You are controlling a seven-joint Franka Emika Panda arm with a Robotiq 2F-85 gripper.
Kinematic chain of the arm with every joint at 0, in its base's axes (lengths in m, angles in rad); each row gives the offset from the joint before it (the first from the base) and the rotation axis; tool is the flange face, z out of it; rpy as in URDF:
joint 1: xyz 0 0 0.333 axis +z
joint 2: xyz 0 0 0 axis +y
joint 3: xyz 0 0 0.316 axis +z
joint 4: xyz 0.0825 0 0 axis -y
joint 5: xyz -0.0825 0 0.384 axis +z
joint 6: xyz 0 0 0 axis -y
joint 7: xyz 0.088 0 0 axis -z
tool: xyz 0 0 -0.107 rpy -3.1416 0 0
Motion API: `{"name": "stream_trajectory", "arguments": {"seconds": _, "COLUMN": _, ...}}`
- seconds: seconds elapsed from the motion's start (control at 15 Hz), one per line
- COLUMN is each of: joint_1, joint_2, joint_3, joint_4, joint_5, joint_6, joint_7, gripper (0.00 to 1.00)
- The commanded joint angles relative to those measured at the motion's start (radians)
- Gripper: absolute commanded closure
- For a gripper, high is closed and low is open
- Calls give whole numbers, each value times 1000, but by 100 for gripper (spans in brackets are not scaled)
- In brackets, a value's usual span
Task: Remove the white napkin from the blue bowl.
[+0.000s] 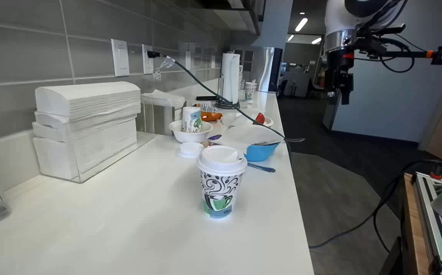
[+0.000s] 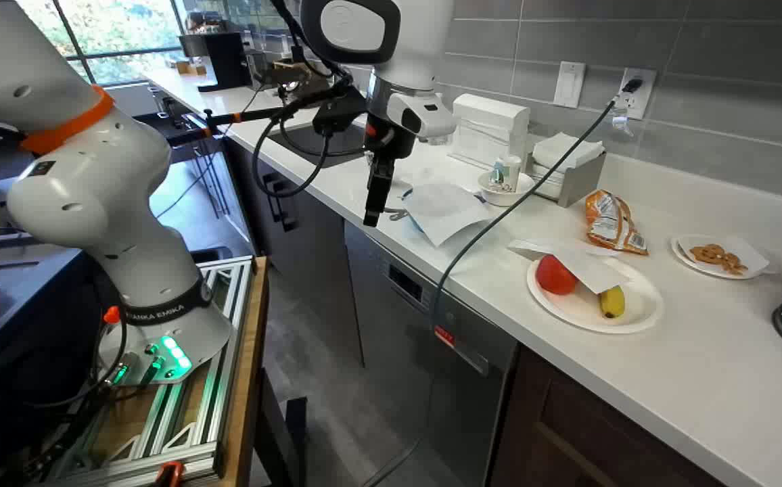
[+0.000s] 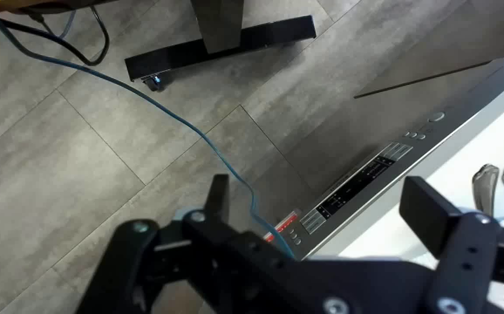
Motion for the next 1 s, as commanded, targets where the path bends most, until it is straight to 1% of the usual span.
{"name": "stream_trajectory", "arguments": {"seconds": 0.0, "joint_1": -4, "joint_2": 0, "joint_3": 4, "joint_4": 2, "joint_5": 1, "joint_6": -3, "joint_7": -1, "gripper": 0}}
{"name": "stream_trajectory", "arguments": {"seconds": 0.53, "joint_1": -4, "joint_2": 0, "joint_3": 4, "joint_4": 2, "joint_5": 1, "joint_6": -3, "joint_7": -1, "gripper": 0}}
{"name": "stream_trajectory", "arguments": {"seconds": 0.6, "joint_1": -1, "joint_2": 20, "joint_3": 10, "joint_4": 30, "joint_5": 0, "joint_6": -10, "joint_7": 6, "gripper": 0}}
{"name": "stream_trajectory", "arguments": {"seconds": 0.67, "joint_1": 2, "joint_2": 38, "joint_3": 28, "joint_4": 61, "joint_5": -17, "joint_6": -20, "joint_7": 47, "gripper": 0}}
{"name": "stream_trajectory", "arguments": {"seconds": 0.73, "joint_1": 13, "joint_2": 45, "joint_3": 38, "joint_4": 83, "joint_5": -12, "joint_6": -19, "joint_7": 43, "gripper": 0}}
{"name": "stream_trajectory", "arguments": {"seconds": 0.93, "joint_1": 29, "joint_2": 90, "joint_3": 84, "joint_4": 168, "joint_5": -21, "joint_6": -18, "joint_7": 105, "gripper": 0}}
